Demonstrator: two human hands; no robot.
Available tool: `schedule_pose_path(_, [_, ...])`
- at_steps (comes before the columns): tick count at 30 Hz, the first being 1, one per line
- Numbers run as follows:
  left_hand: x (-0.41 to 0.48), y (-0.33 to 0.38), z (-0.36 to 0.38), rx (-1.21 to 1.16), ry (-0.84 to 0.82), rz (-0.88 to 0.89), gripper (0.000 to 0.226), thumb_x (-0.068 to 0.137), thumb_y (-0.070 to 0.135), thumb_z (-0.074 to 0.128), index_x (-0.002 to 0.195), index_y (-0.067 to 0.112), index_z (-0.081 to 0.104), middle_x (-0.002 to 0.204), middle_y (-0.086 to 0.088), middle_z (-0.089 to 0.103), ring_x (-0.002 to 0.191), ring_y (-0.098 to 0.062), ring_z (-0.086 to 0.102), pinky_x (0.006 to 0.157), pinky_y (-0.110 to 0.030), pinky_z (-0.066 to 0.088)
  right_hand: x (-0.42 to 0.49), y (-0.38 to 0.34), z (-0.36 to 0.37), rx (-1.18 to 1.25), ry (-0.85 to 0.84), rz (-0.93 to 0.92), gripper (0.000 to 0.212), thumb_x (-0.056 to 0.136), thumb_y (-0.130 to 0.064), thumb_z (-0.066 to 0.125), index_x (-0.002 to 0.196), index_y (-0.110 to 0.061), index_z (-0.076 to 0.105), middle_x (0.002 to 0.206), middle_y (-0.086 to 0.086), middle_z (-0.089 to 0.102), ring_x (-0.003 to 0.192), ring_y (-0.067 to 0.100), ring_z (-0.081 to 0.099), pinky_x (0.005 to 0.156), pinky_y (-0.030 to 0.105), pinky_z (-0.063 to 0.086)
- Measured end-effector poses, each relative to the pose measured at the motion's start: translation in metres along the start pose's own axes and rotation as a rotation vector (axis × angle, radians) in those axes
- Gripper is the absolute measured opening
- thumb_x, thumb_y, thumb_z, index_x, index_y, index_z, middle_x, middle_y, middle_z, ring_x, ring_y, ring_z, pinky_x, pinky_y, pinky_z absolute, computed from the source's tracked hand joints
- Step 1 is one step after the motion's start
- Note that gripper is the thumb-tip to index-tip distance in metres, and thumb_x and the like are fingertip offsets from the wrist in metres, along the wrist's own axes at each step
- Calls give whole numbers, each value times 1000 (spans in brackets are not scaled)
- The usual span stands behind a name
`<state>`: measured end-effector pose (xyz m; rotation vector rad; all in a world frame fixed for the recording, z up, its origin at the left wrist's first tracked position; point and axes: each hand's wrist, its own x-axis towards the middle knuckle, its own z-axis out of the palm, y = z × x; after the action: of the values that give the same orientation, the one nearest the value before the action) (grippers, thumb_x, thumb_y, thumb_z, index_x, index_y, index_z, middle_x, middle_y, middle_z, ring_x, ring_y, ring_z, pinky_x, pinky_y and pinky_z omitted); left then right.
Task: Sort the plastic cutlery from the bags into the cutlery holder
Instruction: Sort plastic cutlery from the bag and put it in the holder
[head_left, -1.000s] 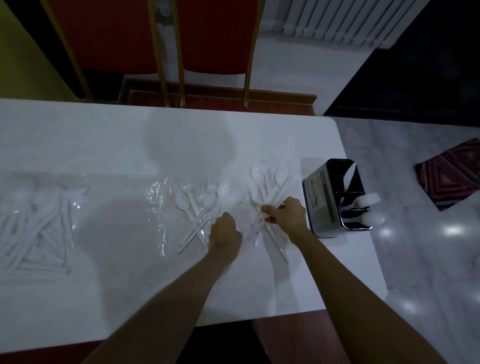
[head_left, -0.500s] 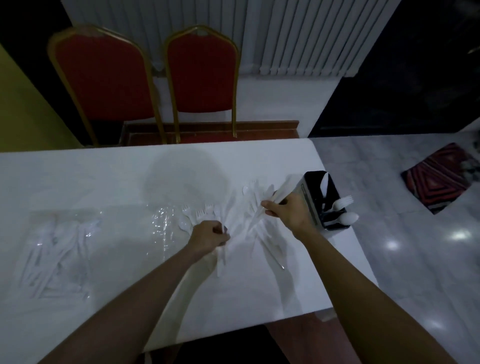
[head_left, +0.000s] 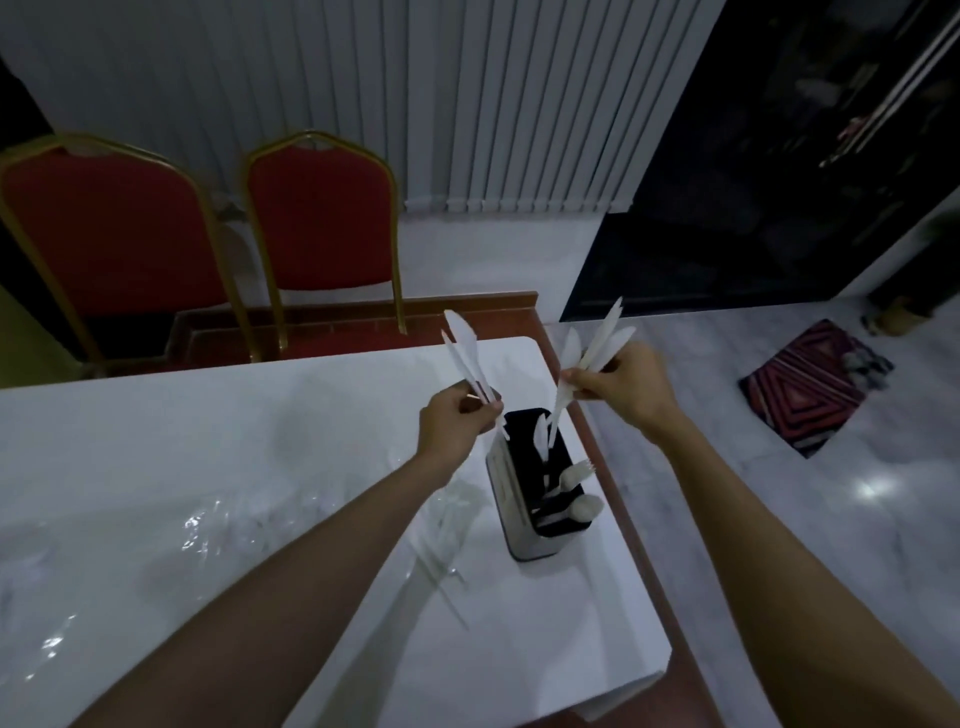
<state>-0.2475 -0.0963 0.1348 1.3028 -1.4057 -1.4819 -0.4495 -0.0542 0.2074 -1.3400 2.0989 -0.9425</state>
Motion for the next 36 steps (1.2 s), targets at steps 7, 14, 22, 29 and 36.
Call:
schedule_pose_path(7, [10, -31, 51, 271, 23, -28, 19, 80, 26, 73, 85, 8, 70, 79, -6, 73, 76, -19, 69, 73, -33, 56, 3, 72, 39, -42, -115, 55, 19, 76, -30, 80, 74, -11, 74, 68, -4, 74, 62, 2, 70, 65, 23, 57])
schedule_pose_path(14, [9, -34, 63, 584, -109, 115, 16, 89, 16, 62, 78, 5, 60, 73, -2, 57, 69, -17, 54, 63, -22, 36, 4, 102, 50, -101, -227, 29, 19, 77, -27, 78, 70, -11, 69, 67, -1, 71, 64, 9, 67, 64, 29, 53])
schedule_pose_path(22, [6, -46, 63, 647, -156, 203, 19, 78, 12, 70, 96, 5, 68, 91, -11, 65, 83, -22, 63, 75, -30, 51, -1, 104, 54, -119, -243, -34, 20, 70, -21, 82, 85, -13, 72, 77, -9, 67, 72, 5, 62, 58, 6, 40])
schedule_pose_path(29, [-1, -48, 49, 600, -229, 238, 42, 74, 1, 70, 114, 8, 63, 104, -13, 59, 88, -24, 62, 81, -34, 53, -10, 102, 54, -155, -265, -103, 57, 66, -16, 80, 117, -15, 55, 111, -1, 58, 95, 14, 62, 72, 22, 54])
schedule_pose_path(36, [-15, -72, 9, 484, -149, 272, 52, 78, -10, 53, 124, 12, 55, 115, 1, 48, 97, -10, 55, 81, -4, 44, -26, 67, 64, -141, -59, -270, 54, 79, -15, 61, 131, -17, 46, 132, -3, 47, 122, 13, 40, 100, 29, 40])
